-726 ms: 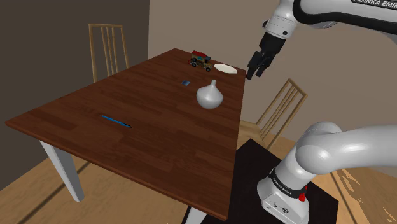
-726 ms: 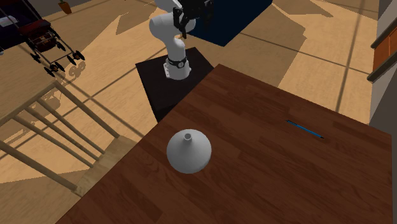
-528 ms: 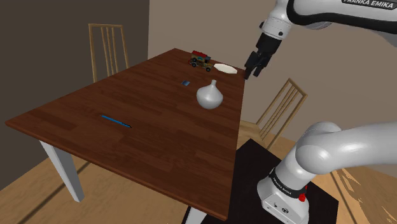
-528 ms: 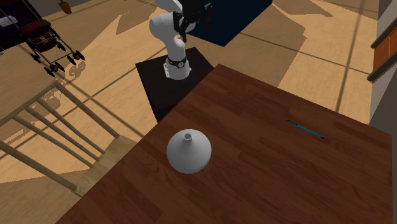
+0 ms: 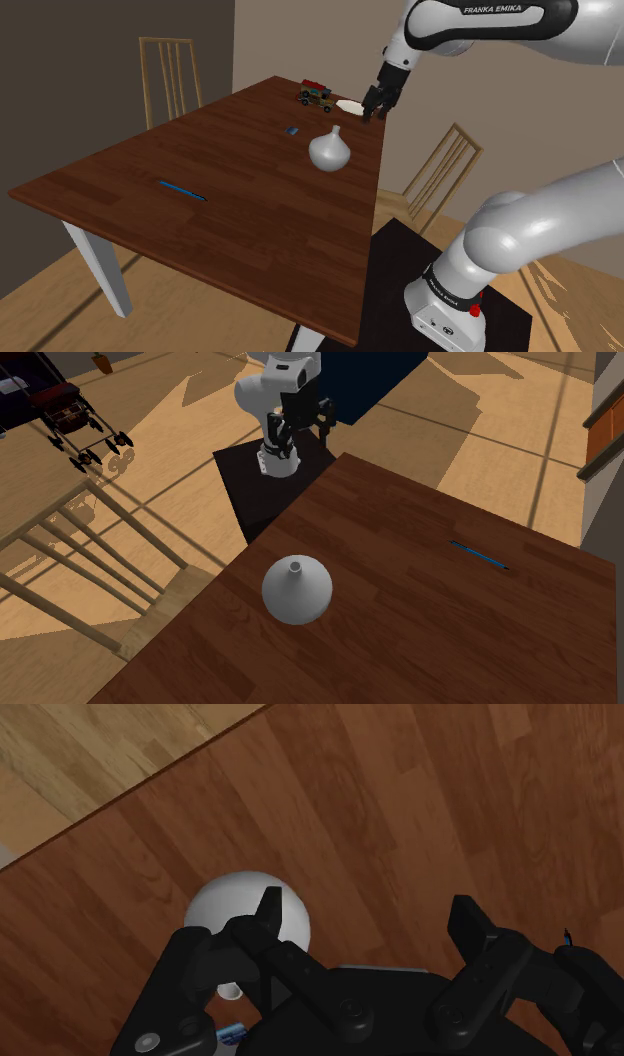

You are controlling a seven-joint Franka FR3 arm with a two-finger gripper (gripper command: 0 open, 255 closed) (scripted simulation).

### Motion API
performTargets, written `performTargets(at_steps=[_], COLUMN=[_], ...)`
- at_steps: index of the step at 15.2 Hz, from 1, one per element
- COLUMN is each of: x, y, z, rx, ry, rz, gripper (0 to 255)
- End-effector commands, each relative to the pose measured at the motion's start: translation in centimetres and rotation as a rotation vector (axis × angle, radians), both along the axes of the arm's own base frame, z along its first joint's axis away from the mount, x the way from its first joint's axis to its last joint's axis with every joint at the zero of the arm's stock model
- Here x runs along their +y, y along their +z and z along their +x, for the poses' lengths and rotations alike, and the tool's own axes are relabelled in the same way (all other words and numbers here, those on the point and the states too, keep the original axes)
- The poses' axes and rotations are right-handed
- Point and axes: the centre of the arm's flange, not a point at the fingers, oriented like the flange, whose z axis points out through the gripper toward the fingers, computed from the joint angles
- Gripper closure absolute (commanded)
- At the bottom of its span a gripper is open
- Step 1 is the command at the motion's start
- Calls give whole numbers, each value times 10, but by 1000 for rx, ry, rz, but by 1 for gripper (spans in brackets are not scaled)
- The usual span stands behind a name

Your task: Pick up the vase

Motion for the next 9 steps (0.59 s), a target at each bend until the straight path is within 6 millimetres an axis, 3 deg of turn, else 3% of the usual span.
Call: performTargets(at_steps=[1, 9], x=[-12, -63], y=[-10, -57], z=[22, 105], rx=[6, 30], ry=[-6, -32], rz=[1, 8], gripper=[0, 0])
